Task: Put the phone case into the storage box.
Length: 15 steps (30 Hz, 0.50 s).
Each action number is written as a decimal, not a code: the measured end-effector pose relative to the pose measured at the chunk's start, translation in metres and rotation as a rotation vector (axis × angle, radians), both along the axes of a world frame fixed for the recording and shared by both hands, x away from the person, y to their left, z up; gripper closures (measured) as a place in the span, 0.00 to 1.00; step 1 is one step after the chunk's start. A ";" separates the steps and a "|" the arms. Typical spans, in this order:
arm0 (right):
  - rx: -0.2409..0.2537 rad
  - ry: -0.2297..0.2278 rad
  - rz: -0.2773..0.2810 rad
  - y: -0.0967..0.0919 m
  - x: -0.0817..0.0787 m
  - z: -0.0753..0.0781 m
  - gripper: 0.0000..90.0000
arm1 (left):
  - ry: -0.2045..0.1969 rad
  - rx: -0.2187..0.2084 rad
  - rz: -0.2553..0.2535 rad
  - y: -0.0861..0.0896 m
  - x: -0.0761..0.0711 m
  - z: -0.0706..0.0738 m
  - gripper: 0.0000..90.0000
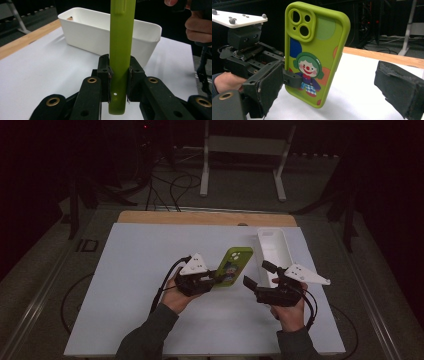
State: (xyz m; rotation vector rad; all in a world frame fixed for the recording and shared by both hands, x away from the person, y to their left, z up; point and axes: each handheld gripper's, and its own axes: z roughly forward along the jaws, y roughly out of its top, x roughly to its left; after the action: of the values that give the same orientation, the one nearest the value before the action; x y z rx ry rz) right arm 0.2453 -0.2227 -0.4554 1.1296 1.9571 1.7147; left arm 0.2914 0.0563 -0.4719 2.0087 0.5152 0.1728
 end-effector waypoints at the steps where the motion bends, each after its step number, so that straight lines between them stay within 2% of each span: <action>1: 0.000 0.000 -0.001 0.000 0.000 0.000 0.09 | -0.006 0.004 0.003 0.000 0.000 0.000 0.86; 15: 0.019 -0.001 -0.028 0.002 0.001 0.001 0.09 | -0.064 0.017 0.062 -0.005 -0.007 0.002 0.86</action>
State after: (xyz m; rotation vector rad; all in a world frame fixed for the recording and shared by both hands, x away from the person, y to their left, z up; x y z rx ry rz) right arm 0.2462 -0.2210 -0.4546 1.1566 1.9195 1.7230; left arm 0.2841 0.0516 -0.4699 1.9979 0.5374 0.2798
